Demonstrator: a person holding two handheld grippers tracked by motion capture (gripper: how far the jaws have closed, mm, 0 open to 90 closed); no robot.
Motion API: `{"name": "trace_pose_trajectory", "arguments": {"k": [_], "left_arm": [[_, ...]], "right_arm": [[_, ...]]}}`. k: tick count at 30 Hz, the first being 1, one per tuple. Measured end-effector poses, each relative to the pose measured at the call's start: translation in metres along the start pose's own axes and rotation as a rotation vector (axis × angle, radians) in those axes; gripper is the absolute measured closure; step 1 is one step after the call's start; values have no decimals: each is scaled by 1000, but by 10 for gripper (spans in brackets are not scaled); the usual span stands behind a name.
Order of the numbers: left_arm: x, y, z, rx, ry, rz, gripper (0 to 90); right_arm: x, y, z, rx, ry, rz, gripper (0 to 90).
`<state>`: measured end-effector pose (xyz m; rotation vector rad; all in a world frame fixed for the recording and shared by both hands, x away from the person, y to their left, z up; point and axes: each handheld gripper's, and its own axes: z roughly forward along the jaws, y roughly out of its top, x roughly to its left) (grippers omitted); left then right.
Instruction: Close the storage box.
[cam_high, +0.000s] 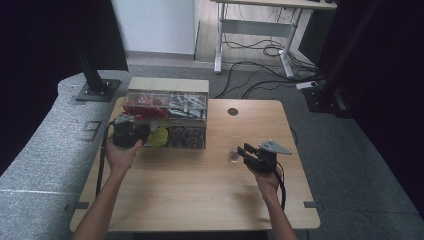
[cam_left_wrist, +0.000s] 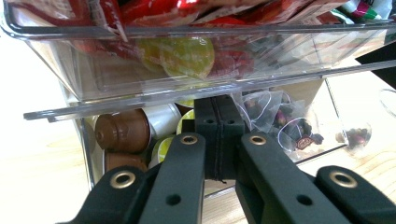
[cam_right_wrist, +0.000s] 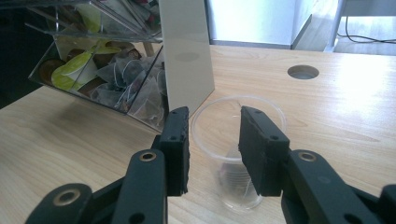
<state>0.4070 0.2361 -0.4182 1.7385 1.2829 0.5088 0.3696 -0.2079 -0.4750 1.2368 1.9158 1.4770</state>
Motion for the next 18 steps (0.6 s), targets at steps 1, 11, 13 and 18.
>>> {"name": "trace_pose_trajectory", "arguments": {"k": [1,11,13,18], "left_arm": [[0,0,0,0,0,0,899],[2,-11,1,15,-18,-18,900],[3,-14,1,16,-22,-19,900],[4,-21,2,21,-26,-20,900]], "right_arm": [[0,-1,-1,0,3,-1,623],[2,-13,-3,17,9,0,622],[2,-14,-4,19,10,-1,622],[3,-18,-5,22,16,1,622]]}}
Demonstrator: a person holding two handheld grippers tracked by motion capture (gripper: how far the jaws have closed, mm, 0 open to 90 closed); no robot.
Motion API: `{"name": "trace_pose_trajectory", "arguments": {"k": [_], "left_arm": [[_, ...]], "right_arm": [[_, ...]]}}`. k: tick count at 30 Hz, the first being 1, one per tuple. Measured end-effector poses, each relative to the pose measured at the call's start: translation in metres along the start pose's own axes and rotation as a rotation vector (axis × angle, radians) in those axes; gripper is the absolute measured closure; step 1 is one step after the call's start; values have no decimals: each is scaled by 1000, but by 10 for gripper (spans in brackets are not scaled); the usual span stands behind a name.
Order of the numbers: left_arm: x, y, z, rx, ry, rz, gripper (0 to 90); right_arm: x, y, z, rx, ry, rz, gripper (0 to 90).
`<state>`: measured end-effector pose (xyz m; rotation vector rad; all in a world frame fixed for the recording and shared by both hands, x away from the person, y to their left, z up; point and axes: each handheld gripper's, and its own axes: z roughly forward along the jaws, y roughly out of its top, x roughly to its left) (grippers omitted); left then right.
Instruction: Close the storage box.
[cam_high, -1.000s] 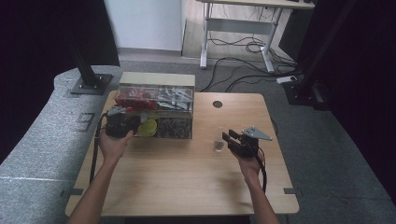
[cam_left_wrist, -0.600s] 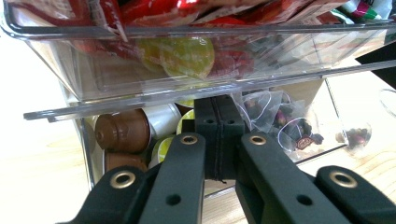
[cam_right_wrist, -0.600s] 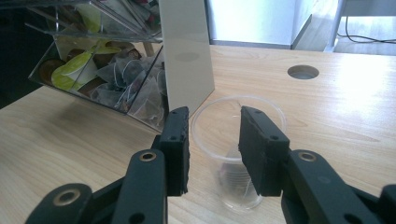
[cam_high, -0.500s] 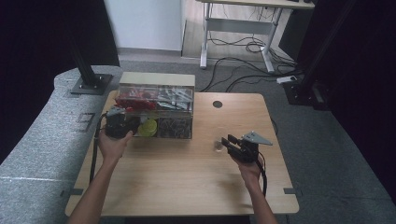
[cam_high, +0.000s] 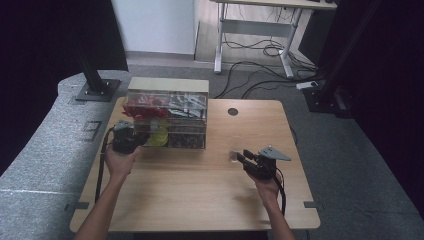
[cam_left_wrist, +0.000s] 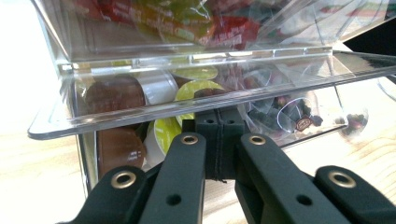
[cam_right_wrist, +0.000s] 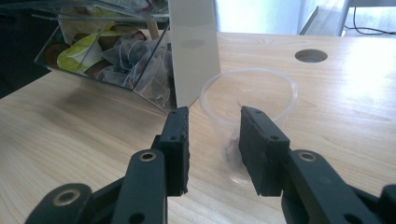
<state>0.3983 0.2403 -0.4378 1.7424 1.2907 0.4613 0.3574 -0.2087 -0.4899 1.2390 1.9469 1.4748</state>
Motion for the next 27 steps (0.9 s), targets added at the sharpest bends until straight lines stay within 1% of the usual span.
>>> {"name": "trace_pose_trajectory", "arguments": {"k": [6,15,17,20,23,27], "left_arm": [[2,-8,0,11,0,3,900],[6,-21,3,25,-7,-18,900],[7,-23,4,26,-11,-24,900],[7,-26,5,33,-10,-23,900],[8,-29,5,33,-10,-27,900],[9,-33,6,47,-15,-30,900]], "right_arm": [[1,-7,0,9,-4,1,622],[2,-12,0,18,-5,-1,622],[2,-13,-1,16,-5,10,622],[2,-13,-1,11,-5,17,622],[5,-14,1,15,-2,15,622],[7,-15,2,22,3,14,622]]}}
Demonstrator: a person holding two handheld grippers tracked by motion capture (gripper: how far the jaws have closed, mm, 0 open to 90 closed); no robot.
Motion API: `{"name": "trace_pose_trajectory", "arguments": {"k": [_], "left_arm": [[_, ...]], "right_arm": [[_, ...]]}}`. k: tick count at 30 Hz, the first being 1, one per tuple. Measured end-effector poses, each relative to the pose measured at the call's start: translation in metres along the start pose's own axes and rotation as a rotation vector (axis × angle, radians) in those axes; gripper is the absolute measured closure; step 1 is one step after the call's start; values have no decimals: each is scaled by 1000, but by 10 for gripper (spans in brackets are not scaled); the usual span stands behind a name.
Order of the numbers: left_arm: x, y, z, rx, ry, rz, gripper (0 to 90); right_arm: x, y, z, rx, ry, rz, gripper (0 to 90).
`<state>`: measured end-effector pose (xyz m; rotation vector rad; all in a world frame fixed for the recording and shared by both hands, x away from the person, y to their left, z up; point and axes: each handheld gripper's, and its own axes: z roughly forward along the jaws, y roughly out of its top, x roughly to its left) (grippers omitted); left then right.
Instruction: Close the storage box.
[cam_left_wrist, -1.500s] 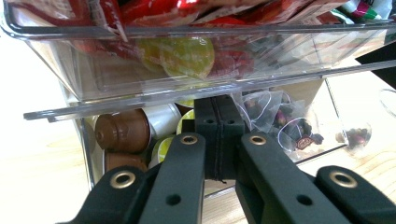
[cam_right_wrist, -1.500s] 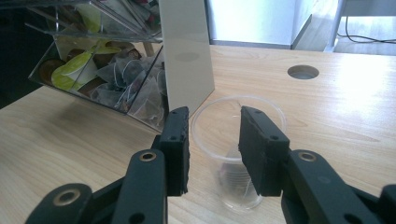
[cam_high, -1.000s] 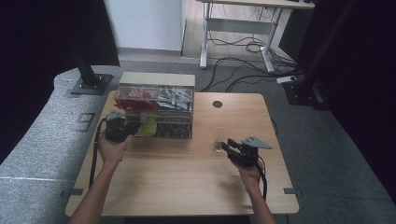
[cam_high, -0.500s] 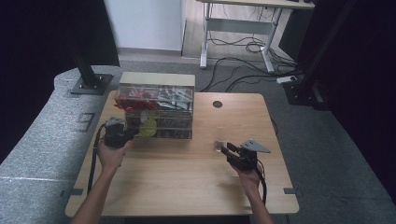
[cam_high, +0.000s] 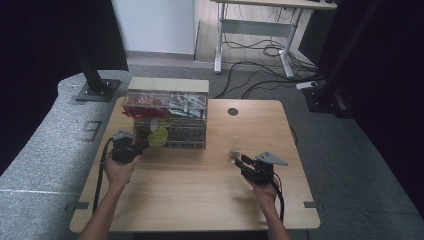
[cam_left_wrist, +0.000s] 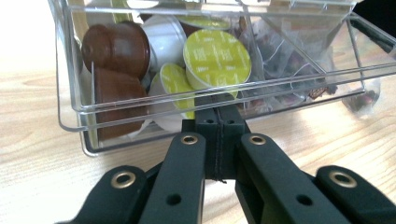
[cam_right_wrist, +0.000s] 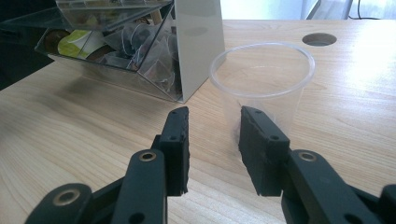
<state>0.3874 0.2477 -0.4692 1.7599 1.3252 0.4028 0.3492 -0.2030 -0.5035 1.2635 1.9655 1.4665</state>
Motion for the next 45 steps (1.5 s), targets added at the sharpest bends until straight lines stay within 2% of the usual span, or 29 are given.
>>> {"name": "trace_pose_trajectory", "arguments": {"k": [14,25,31,43,45], "left_arm": [[1,-8,3,21,-9,-5,900],[0,-17,8,49,-14,-3,900],[-1,-15,5,26,-28,-11,899],[-1,-20,9,42,-29,-10,898],[-2,-21,8,39,-10,4,893]], "right_arm": [[2,-3,-1,5,8,-2,622],[0,-8,-2,12,14,22,622],[1,-8,-4,10,17,21,620],[1,-9,-2,16,17,18,611],[1,-10,-2,17,17,16,607]]}}
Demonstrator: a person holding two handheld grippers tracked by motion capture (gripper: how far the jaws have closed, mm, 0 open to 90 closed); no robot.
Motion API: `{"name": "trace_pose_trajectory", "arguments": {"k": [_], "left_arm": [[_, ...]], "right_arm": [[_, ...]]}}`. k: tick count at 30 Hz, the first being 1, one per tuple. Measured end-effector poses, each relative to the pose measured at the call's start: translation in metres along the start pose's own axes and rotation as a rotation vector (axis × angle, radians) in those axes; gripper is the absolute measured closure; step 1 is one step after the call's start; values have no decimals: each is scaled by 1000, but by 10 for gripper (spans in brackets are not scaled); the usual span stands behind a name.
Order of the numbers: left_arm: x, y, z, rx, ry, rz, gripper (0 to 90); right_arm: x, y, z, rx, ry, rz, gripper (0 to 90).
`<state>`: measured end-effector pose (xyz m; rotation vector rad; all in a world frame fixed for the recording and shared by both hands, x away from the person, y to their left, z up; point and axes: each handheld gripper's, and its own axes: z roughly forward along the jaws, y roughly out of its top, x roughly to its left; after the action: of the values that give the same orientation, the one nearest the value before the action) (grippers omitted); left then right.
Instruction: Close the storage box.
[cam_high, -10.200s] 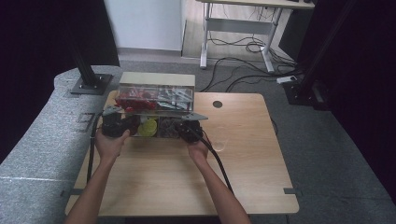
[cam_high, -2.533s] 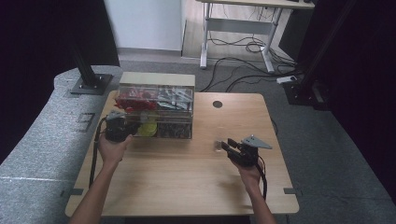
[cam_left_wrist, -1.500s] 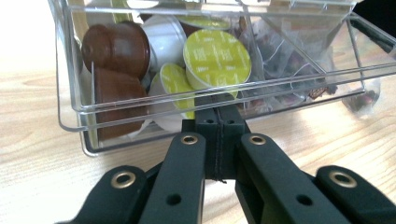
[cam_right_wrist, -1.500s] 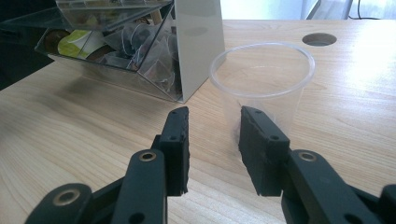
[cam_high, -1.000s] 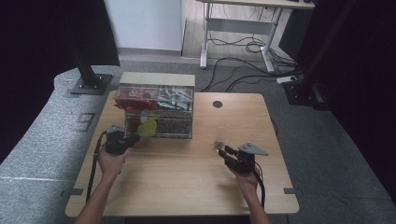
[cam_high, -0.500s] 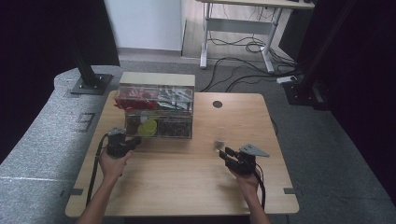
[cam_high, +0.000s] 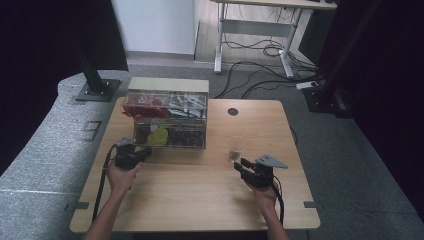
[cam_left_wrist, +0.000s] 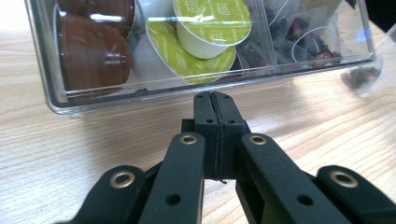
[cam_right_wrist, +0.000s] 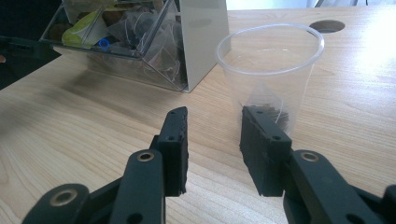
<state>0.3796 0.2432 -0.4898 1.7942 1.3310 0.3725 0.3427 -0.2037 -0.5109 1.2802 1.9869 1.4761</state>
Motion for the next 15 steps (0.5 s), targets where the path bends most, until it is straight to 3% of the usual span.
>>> {"name": "trace_pose_trajectory", "arguments": {"k": [4,10,15], "left_arm": [[-3,0,-4,-22,10,20,865],[-10,-5,-8,-69,0,21,609],[-21,-16,-6,-70,-26,56,525]], "right_arm": [[2,0,-1,-3,6,-8,590],[4,0,-1,-8,-4,-30,520],[5,-1,-2,-5,-3,-38,481]]}}
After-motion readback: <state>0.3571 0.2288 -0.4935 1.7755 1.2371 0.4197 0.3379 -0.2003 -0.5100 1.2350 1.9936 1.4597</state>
